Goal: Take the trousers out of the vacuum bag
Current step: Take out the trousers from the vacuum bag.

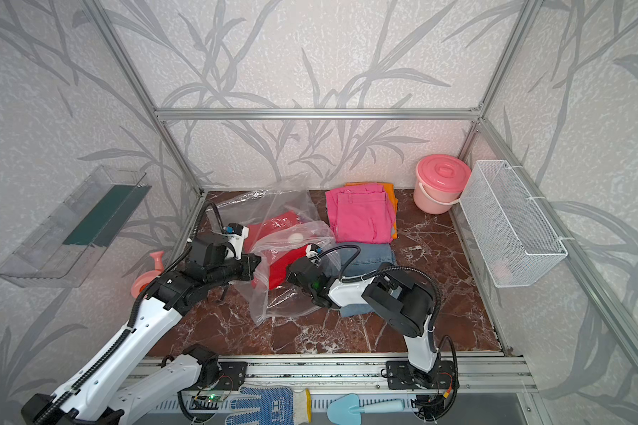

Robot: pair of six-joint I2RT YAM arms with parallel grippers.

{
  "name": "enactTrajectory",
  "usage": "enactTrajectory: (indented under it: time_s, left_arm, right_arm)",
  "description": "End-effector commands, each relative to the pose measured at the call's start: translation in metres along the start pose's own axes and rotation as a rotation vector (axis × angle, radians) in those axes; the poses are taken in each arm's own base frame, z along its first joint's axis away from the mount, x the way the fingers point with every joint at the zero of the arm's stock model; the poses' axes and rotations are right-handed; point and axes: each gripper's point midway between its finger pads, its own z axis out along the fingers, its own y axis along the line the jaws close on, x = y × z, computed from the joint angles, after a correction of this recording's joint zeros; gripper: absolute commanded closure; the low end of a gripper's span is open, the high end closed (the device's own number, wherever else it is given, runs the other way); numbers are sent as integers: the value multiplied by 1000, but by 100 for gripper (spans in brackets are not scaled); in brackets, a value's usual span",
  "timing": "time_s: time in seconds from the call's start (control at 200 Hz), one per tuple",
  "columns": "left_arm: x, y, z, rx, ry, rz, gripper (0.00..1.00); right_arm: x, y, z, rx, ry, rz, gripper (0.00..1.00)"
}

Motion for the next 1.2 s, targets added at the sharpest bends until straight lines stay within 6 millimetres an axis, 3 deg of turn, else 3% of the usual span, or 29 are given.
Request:
enactTrajectory:
  time_s: [0.0, 0.24, 0.36, 0.465, 0.49, 0.655, 0.775, 0.84, 1.005, 1.195]
  left_arm:
    - [4, 2, 1, -8, 7, 25, 100]
    - [3, 4, 1, -22, 1, 21, 100]
    - [3, 5, 1, -27, -1, 20, 100]
    - [2, 6, 1, -30, -3, 20, 100]
    - [2, 6, 1, -31, -3, 19, 100]
    - [2, 7, 1, -36, -5, 18, 100]
    - [3, 7, 0, -37, -4, 18, 100]
    - [2, 7, 0, -38, -7, 18, 100]
    - [2, 7, 1, -39, -4, 19, 100]
    - [3, 8, 1, -40, -5, 19, 100]
  right_arm:
    - [-19, 35, -4, -83, -35, -30, 82]
    - [-40, 93, -37, -198, -62, -114, 93]
    - [-37, 105, -57, -212, -67, -151, 94]
    - [-25, 85, -60, -171, -49, -133, 94]
    - [-8, 84, -62, -176, -23, -135, 94]
    - [30, 40, -54, -119, 48, -53, 93]
    - [42, 16, -50, -82, 64, -20, 90]
    - [45, 8, -49, -68, 62, -12, 82]
    - [47, -13, -50, -21, 55, 23, 46]
    - [47, -25, -44, -10, 25, 41, 35]
